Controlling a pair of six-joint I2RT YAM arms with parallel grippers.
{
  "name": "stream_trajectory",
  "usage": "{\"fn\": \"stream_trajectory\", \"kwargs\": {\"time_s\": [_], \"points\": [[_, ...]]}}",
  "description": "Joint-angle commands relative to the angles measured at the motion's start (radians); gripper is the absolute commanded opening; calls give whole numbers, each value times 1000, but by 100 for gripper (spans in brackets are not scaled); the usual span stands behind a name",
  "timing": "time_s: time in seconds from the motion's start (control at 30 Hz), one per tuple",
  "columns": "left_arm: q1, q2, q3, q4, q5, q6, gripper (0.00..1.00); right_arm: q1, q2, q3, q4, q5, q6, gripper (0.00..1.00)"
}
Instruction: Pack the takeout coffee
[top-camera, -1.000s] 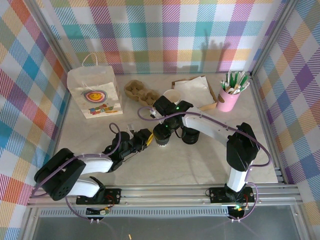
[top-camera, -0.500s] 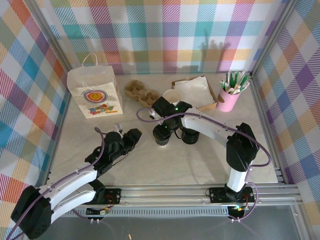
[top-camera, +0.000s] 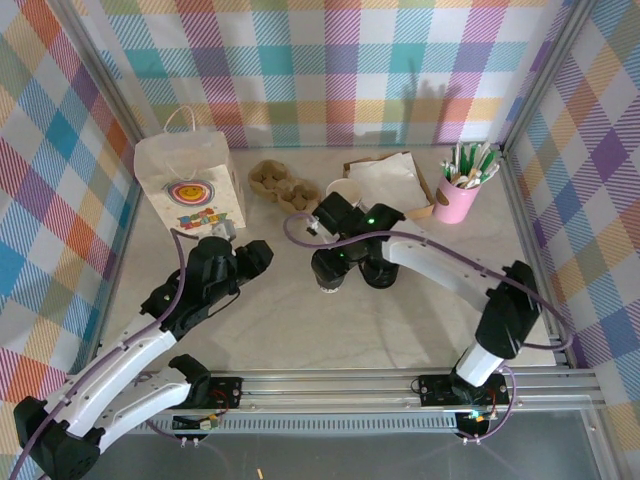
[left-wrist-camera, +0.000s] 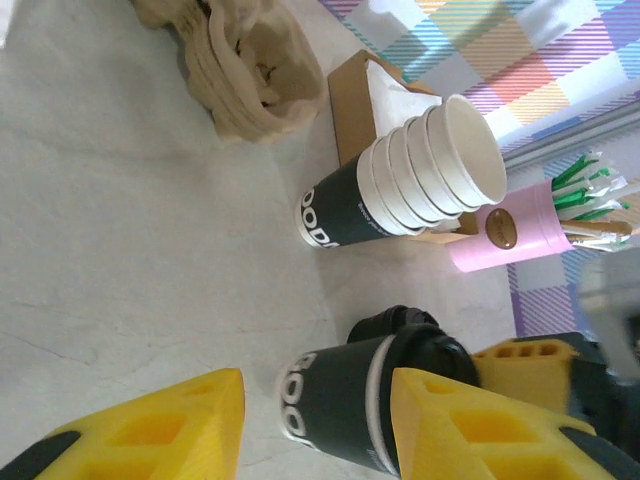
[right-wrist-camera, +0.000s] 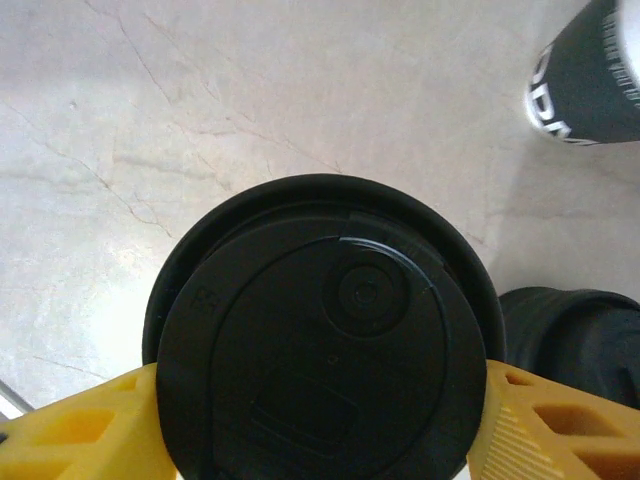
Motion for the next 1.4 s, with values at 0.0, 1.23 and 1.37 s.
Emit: {"fn": "stream_trajectory", "kwargs": {"time_s": [0.0, 1.23, 1.37], "points": [[6, 4, 72, -129, -35, 110, 43, 6, -75, -13, -51, 28, 51, 53], [4, 350, 504, -248, 156, 359, 42, -762, -415, -289, -95, 114, 134, 49], [4, 379, 585, -355, 127, 409, 42, -854, -387, -329, -69, 112, 139, 48]]}}
